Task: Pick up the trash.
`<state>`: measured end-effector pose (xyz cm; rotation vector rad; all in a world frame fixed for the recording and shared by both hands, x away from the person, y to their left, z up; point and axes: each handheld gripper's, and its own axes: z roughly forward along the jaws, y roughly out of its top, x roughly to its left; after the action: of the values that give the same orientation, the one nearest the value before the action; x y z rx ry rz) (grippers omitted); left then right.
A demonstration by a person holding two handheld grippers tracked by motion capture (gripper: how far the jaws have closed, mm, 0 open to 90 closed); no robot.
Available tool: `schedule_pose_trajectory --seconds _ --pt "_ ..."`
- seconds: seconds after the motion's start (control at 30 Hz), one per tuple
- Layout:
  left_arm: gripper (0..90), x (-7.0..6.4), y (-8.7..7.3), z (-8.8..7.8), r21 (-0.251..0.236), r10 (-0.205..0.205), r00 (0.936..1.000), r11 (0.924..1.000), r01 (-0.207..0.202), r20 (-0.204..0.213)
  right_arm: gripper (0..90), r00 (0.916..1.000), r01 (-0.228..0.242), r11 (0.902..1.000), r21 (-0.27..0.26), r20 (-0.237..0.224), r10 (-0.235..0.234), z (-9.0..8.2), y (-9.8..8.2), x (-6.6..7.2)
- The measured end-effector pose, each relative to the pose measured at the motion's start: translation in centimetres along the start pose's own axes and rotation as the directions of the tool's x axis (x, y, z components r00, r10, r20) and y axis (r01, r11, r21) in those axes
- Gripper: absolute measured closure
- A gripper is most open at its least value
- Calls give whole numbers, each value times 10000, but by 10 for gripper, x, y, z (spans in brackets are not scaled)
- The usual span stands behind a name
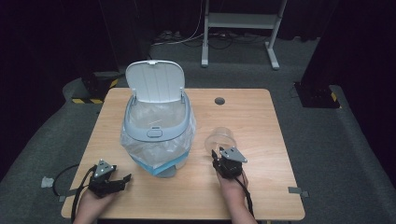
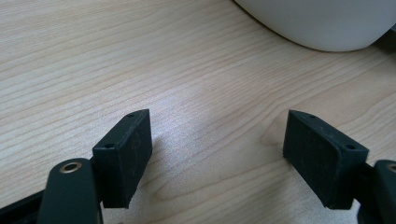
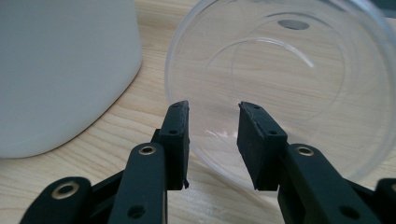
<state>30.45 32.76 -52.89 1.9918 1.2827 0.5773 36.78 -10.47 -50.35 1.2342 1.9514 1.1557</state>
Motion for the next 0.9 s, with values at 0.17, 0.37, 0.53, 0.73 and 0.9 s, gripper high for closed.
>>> schedule_pose_trajectory --seconds 0.17,0.37,0.53,0.73,0.9 --pt "239 0 0 0 0 3 10000 10000 -3 -1 635 10000 82 9999 -116 48 -82 -8 1 -2" --pt "239 0 0 0 1 1 10000 10000 -1 -1 634 9997 -87 9997 -243 225 92 -12 -1 -7" --pt "239 0 0 0 2 -1 10000 10000 1 0 633 9988 -259 9985 -483 407 279 -22 -3 -14" --pt "239 0 0 0 3 -1 10000 10000 1 1 633 9975 -181 9987 -479 674 213 -31 -5 -24" --pt "239 0 0 0 3 0 10000 10000 0 4 633 9955 -19 9990 -452 948 62 -32 -6 -27"
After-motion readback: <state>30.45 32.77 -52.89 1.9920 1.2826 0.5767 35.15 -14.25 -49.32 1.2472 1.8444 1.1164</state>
